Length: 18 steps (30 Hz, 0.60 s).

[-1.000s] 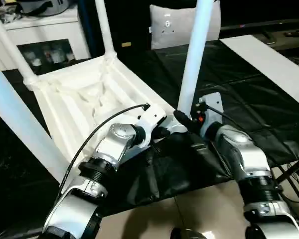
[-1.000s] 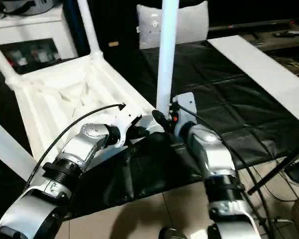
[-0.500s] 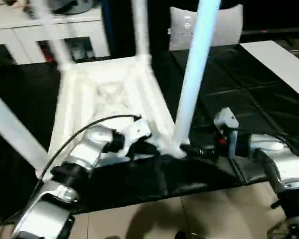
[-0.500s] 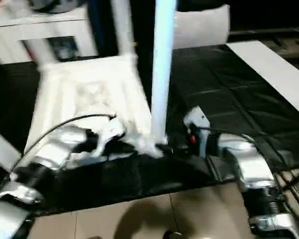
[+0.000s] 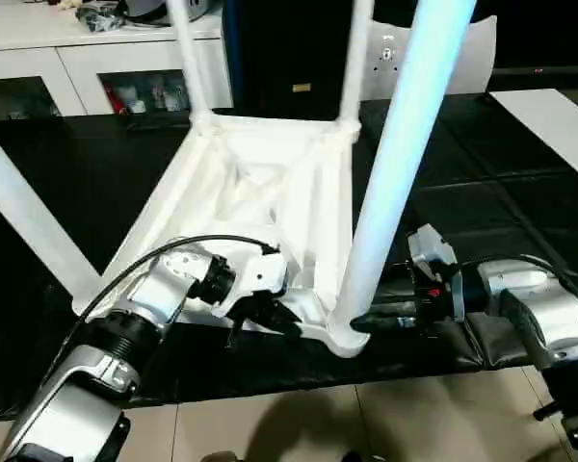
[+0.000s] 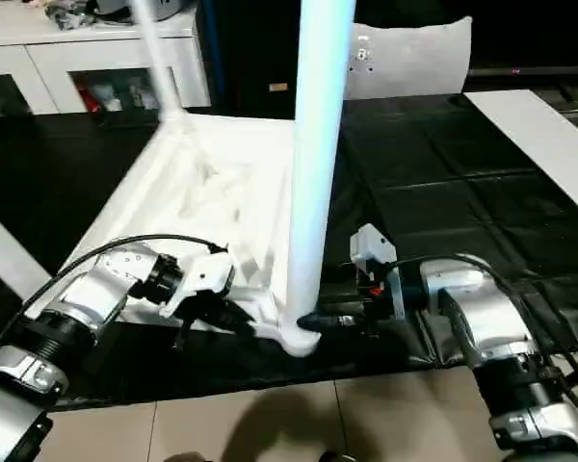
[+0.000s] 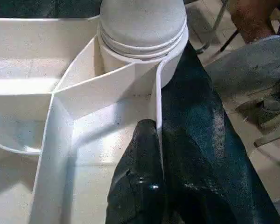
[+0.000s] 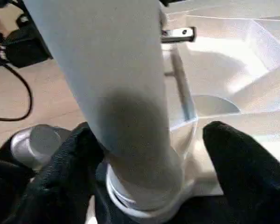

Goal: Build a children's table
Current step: Rotate leg to tighten

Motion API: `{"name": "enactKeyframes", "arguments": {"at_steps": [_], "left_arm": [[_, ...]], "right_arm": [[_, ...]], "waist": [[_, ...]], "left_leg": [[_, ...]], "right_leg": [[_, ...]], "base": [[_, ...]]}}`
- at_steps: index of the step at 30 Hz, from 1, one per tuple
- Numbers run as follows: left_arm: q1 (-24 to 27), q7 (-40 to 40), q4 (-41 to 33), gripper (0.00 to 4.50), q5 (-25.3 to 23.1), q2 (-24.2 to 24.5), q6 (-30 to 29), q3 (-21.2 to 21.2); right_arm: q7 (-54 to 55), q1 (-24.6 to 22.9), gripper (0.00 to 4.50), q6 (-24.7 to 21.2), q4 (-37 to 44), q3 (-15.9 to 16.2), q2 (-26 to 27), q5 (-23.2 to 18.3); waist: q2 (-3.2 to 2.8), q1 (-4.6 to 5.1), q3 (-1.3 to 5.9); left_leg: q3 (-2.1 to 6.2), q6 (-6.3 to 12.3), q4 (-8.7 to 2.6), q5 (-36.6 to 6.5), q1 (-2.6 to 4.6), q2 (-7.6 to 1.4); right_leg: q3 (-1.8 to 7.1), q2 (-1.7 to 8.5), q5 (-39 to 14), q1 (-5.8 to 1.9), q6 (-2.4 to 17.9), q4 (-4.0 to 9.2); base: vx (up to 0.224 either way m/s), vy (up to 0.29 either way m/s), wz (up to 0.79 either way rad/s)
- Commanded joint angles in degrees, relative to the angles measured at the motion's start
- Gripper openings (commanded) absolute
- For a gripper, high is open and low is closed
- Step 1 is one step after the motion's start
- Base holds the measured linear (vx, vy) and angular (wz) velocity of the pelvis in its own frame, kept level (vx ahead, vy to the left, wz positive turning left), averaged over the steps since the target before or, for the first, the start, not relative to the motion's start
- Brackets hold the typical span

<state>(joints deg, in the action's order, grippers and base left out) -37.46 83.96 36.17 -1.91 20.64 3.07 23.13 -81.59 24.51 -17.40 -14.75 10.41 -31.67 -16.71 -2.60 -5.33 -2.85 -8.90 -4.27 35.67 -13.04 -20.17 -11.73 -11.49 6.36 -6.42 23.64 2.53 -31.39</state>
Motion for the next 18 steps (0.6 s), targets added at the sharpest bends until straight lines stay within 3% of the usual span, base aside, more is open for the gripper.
{"name": "enactKeyframes", "arguments": {"at_steps": [1, 14, 18], "left_arm": [[-2.19, 2.55, -0.22, 0.0, 0.29, -0.65, 1.66, 1.37], [-2.87, 0.64, 2.05, 0.0, -0.39, -1.06, 2.04, 0.82], [-2.78, -1.57, 2.03, 0.0, -0.01, -1.67, -0.9, -0.26]], "right_arm": [[-1.0, 0.74, 3.37, -0.6, 0.35, 0.56, -0.28, -1.19], [-3.61, 1.18, 2.22, -4.74, 0.73, 1.81, -0.55, -2.66], [-2.18, 0.09, 2.13, -7.48, 3.18, 1.23, 0.6, -4.24]], "waist": [[1.33, 0.42, 4.47], [1.48, 0.29, 4.59], [1.36, 0.27, 4.43]], "left_leg": [[-0.28, 4.94, -4.2, -6.39, -0.08, -1.66], [-0.3, 4.56, -4.09, -5.94, -0.1, -1.59], [-0.29, 4.23, -4.17, -6.53, 0.05, -1.65]], "right_leg": [[3.65, 3.1, -25.5, -4.07, 2.62, 3.88], [3.45, 3.02, -26.48, -4.04, 1.4, 4.05], [3.33, 3.01, -27.5, -4.03, 1.06, 4.35]], "base": [[0.0, 0.0, 0.0], [0.0, 0.0, 0.0], [0.0, 0.0, 0.0]]}}
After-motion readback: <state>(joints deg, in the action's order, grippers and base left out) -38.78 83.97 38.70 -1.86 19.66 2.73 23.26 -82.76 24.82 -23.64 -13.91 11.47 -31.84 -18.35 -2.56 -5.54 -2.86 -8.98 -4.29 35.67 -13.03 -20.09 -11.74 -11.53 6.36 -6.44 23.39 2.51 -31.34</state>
